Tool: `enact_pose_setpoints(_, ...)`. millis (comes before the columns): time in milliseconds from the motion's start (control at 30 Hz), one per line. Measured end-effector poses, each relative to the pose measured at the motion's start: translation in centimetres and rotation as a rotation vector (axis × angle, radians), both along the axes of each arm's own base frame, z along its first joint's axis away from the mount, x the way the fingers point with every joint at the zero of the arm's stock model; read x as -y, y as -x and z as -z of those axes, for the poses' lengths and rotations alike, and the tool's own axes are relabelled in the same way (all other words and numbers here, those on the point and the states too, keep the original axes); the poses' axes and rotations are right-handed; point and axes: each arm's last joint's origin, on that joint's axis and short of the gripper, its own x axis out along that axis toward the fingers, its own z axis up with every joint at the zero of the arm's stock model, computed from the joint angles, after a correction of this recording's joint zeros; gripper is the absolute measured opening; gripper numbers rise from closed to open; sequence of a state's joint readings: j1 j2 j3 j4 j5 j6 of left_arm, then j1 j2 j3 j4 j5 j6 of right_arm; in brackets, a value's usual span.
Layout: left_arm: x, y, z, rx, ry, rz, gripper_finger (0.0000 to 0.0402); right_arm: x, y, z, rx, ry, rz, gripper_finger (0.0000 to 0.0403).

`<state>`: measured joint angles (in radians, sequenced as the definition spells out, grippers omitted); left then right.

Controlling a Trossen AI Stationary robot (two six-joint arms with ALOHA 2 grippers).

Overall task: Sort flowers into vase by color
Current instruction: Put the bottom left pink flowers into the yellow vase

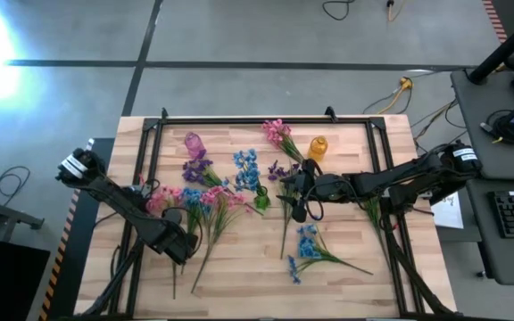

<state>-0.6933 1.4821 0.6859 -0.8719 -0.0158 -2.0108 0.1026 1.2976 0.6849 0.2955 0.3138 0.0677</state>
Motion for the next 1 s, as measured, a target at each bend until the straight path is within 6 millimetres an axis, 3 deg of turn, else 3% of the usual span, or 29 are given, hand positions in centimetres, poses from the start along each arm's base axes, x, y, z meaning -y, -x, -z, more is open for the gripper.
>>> enact_pose_setpoints(533, 0.1, -0.1, -0.2, 0.003, 0.002, 0.028, 0.0006, 0.0, 0.0, 0.0, 0.001, -0.002, 0.001, 0.0244)
enact_pose_setpoints(667, 0.1, 0.0, -0.6, -0.028, 0.005, 0.031, 0.0003, 0.0, 0.0, 0.0, 0.001, -0.001, 0.001, 0.0244)
enact_pose_setpoints(833, 0.6, -0.3, -2.4, -0.077, 0.056, 0.030, 0.0000, 0.0, 0.0, 0.0, 0.001, 0.000, 0.000, 0.0244)
enact_pose_setpoints(1000, 0.8, -0.6, -5.8, -0.098, 0.043, 0.064, 0.0000, 0.0, 0.0, 0.0, 0.000, 0.001, 0.000, 0.0244)
